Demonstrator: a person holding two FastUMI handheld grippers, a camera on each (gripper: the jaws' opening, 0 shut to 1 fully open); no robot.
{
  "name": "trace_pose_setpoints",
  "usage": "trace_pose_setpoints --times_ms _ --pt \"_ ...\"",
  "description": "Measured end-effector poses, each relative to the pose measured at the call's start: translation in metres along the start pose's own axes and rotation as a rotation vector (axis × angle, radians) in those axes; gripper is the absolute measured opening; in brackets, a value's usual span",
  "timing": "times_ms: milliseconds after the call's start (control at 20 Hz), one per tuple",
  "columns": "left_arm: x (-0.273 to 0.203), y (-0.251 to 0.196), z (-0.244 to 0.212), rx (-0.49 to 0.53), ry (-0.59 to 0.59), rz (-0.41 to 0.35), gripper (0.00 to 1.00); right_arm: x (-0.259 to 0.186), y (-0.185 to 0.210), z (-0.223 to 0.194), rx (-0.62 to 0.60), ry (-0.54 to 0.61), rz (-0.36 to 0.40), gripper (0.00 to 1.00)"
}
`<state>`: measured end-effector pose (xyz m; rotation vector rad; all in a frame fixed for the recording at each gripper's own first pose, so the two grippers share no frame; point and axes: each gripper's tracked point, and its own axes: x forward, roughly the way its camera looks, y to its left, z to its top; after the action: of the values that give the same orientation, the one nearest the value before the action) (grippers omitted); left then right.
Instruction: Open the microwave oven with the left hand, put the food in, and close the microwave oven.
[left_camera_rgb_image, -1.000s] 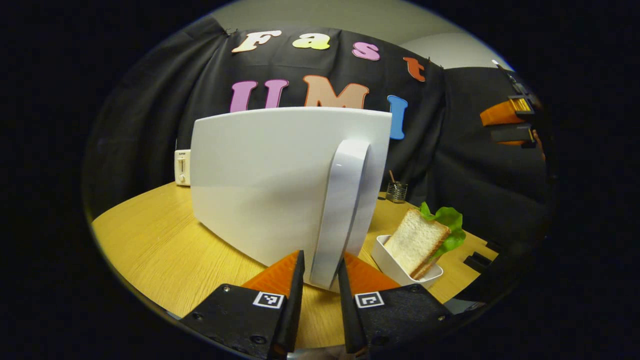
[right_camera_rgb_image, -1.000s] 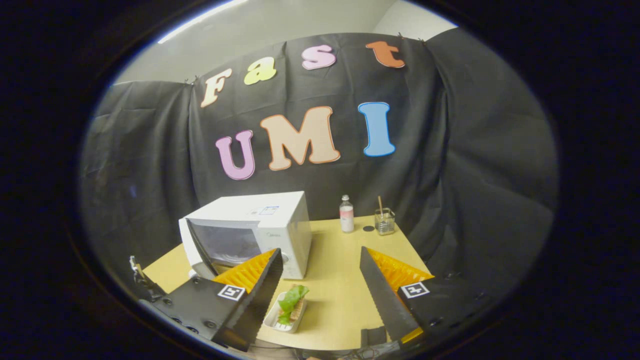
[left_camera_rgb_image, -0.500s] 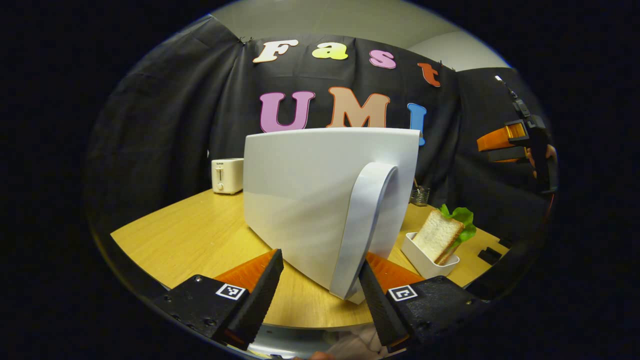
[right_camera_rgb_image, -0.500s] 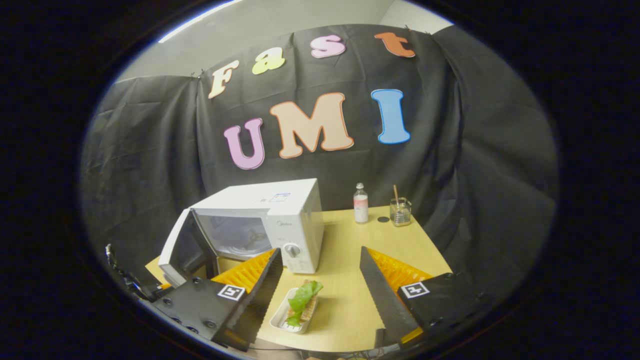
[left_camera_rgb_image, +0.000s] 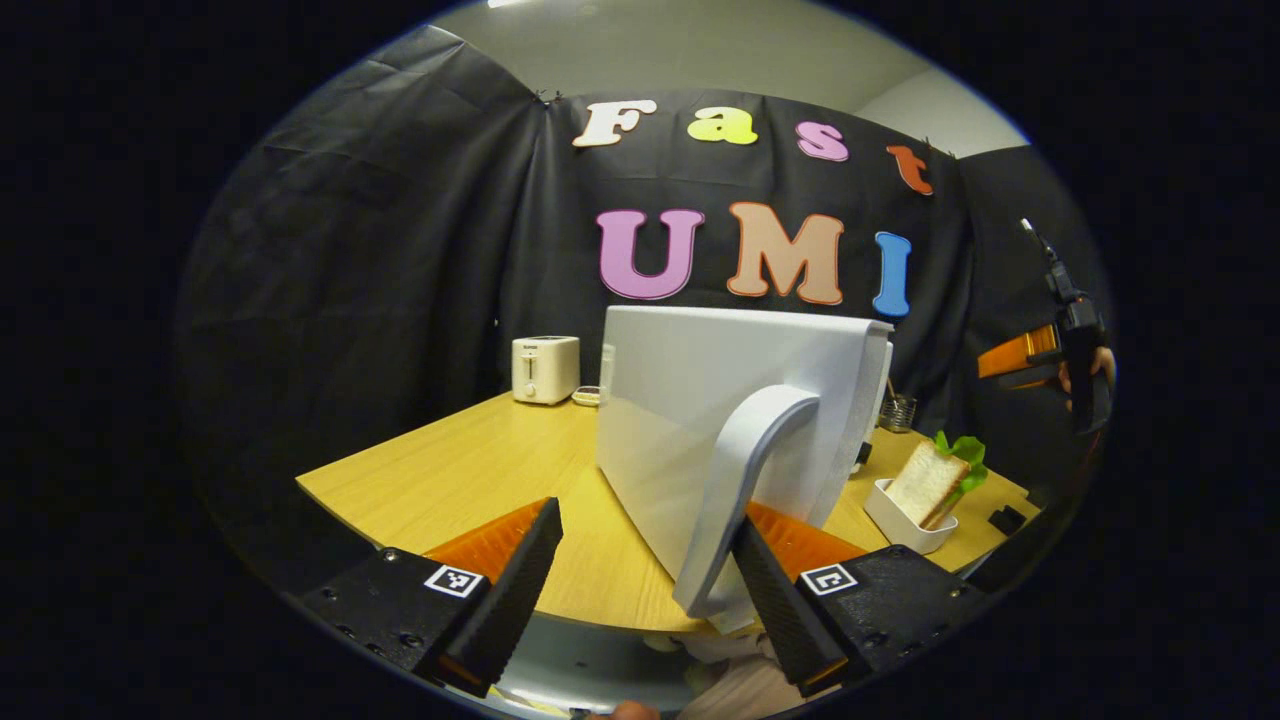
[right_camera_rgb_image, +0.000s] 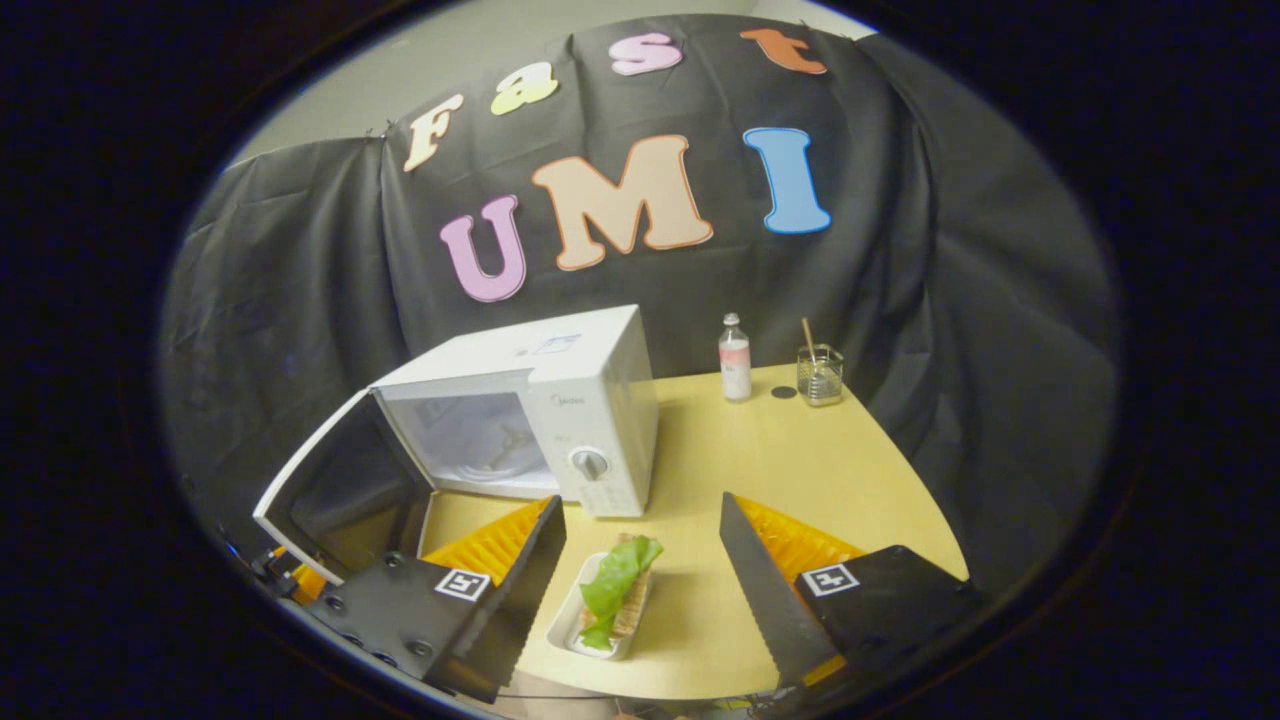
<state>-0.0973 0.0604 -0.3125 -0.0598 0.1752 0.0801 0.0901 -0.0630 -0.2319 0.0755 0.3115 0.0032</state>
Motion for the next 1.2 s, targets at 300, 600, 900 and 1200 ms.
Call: trace_pose_setpoints --times_ms 300,600,900,1200 --pt "-0.027 0.069 0.019 0.017 -0.042 0.135 0.99 0.013 0.008 -0.031 -0.070 0.120 0.000 0.92" --pt "-0.063 0.137 0.034 0.029 -0.066 0.303 0.97 0.026 0.009 -0.070 -0.071 0.276 0.020 0.93" --pt "-0.101 0.193 0.084 0.011 -0.168 0.490 0.91 0.038 0.014 -0.100 0.033 0.434 0.065 0.93" --pt "-0.096 0.208 0.118 0.030 -0.258 0.530 0.94 0.046 0.021 -0.125 0.195 0.598 0.102 0.91"
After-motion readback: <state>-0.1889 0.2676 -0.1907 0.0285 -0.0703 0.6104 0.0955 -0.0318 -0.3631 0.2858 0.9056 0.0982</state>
